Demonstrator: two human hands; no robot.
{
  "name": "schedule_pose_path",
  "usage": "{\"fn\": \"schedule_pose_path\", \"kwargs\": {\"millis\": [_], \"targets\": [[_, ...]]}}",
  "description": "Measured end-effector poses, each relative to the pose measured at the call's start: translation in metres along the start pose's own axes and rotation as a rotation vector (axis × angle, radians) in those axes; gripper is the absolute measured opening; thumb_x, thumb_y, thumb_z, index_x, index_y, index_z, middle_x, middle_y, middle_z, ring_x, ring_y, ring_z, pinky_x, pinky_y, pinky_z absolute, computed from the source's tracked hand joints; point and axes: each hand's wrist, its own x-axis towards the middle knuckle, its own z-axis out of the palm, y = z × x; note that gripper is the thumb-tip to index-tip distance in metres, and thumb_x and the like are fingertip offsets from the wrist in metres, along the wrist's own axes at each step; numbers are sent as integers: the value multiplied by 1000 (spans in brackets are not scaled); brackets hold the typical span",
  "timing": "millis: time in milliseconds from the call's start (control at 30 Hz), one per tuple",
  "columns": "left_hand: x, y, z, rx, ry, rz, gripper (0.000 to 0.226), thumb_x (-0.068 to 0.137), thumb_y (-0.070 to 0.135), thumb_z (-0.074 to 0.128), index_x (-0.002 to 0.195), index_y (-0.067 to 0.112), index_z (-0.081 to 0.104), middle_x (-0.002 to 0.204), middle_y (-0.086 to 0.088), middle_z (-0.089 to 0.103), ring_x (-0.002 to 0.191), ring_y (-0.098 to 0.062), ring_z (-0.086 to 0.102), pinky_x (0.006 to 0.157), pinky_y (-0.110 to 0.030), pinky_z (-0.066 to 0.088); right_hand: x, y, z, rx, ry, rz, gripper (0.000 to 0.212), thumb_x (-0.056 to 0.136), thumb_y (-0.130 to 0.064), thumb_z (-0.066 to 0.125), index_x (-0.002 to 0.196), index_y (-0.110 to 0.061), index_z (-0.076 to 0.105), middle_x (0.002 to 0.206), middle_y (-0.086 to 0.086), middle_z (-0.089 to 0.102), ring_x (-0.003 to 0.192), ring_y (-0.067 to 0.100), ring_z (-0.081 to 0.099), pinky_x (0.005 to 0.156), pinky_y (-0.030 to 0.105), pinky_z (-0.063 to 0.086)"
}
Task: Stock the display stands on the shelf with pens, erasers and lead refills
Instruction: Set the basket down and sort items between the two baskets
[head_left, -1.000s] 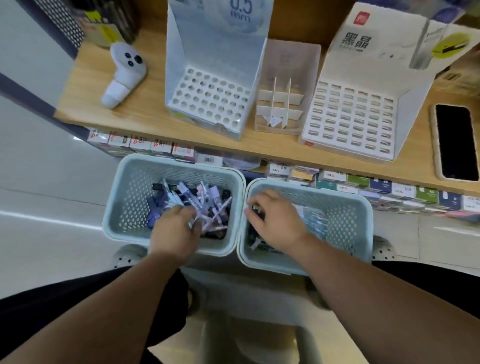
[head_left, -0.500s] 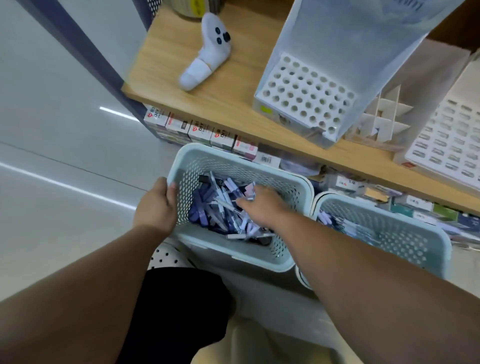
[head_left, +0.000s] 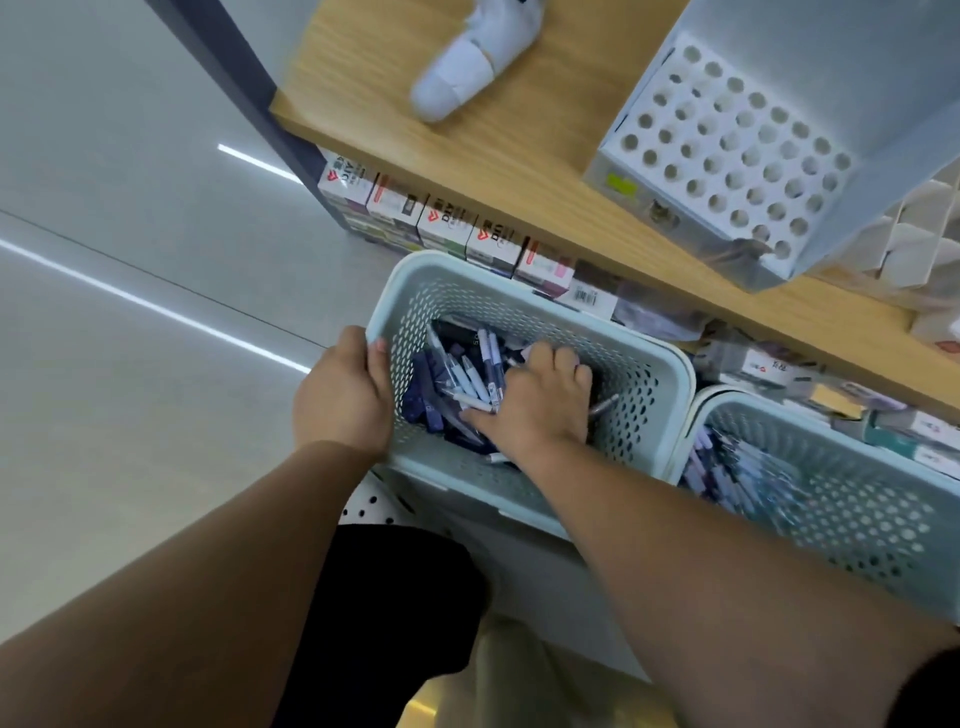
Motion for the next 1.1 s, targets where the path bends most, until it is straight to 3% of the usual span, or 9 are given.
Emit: {"fn": "schedule_pose_path", "kwargs": {"millis": [200,333,533,733,867,967,1100], "targets": [[-2,2,0,26,17,-17,28,105,37,33,89,15,40,69,-7,46,62,-30,39,57,-37,28,1,-5,-1,-6,38,-69,55,74,-71,68,96,-21,71,115,3,42,109,28,34,93,43,30],[-3,3,-1,25,23,-23,27,105,36,34,88,15,39,69,-6,44,62,-29,37,58,-37,26,7,-8,-5,-12,-106,-35,64,74,-73,65,105,-17,70,125,5,47,118,28,40,94,45,36],[-3,4,-2,27,23,-27,28,105,36,34,89,15,39,66,-1,39,62,-28,37,58,-36,25,14,-4,-6,-3,-161,-21,70,67,-78,71,111,-23,71,133,6,47,123,31,37,96,48,37],[-2,2,0,33,33,-18,28,105,37,34,89,15,38,69,-7,44,62,-30,38,58,-37,25,16,-3,-7,30,-144,-32,58,68,-73,71,84,-18,67,120,1,54,118,29,40,99,46,36],[-2,1,1,41,41,-6,27,105,37,33,88,16,38,68,-6,43,62,-29,38,58,-37,25,9,2,-7,218,-142,-68,45,66,-64,76,84,-24,66,105,-4,55,111,26,39,97,46,35],[-1,1,1,46,46,-5,28,105,37,34,88,15,39,69,-6,44,63,-29,38,58,-37,25,4,12,-15,519,-166,-40,35,69,-47,80,71,-29,50,91,-9,44,107,24,39,86,38,37],[-1,1,3,53,37,-7,31,105,38,33,88,14,40,69,-7,46,62,-31,42,57,-37,28,-5,23,-28,779,-182,-61,25,76,-30,79,82,-28,54,93,-4,56,90,23,58,77,40,49]]}}
